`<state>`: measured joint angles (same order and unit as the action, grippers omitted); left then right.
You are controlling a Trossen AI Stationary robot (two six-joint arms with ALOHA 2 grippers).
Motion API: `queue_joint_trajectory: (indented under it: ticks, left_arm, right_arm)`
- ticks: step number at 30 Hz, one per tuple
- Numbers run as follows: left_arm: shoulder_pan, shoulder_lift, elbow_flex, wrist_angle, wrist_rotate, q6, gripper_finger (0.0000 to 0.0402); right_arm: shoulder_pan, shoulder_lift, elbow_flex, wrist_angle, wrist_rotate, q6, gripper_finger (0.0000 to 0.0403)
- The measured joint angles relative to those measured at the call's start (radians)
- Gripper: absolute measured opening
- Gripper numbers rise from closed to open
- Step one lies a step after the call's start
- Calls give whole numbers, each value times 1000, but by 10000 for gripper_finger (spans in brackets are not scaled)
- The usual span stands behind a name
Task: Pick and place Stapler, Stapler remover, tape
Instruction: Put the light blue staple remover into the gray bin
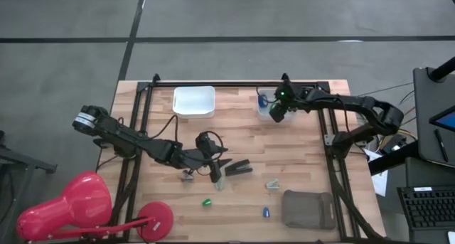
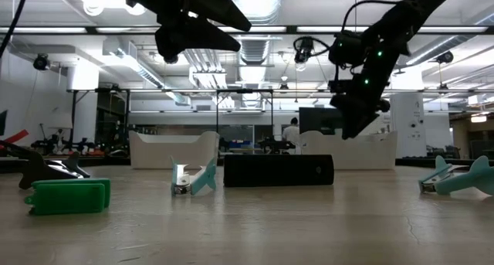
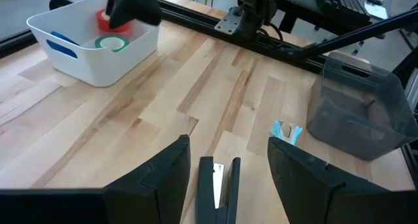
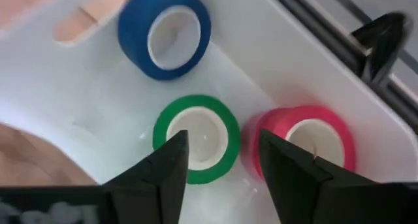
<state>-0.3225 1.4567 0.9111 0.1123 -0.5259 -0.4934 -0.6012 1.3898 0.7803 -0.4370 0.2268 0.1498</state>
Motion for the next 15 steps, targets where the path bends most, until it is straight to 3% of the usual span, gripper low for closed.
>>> queue_joint_trajectory:
  ticks: [15]
  left_arm:
    - [2,0,-40,5,0,-20,206]
  right_arm:
    - [171,-259,0,7,-29,1,192]
